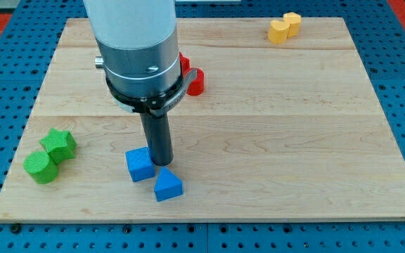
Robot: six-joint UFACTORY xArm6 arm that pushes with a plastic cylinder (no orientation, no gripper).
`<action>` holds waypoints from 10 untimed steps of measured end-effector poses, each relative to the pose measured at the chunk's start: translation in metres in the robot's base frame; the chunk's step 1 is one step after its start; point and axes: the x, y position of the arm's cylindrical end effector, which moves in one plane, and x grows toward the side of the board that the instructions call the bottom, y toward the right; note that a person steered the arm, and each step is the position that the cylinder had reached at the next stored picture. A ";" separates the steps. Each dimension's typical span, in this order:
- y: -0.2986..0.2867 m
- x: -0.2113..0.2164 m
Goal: Push the blue blocks near the green blocks
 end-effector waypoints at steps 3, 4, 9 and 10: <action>0.082 0.041; 0.038 0.075; 0.012 -0.058; -0.017 -0.098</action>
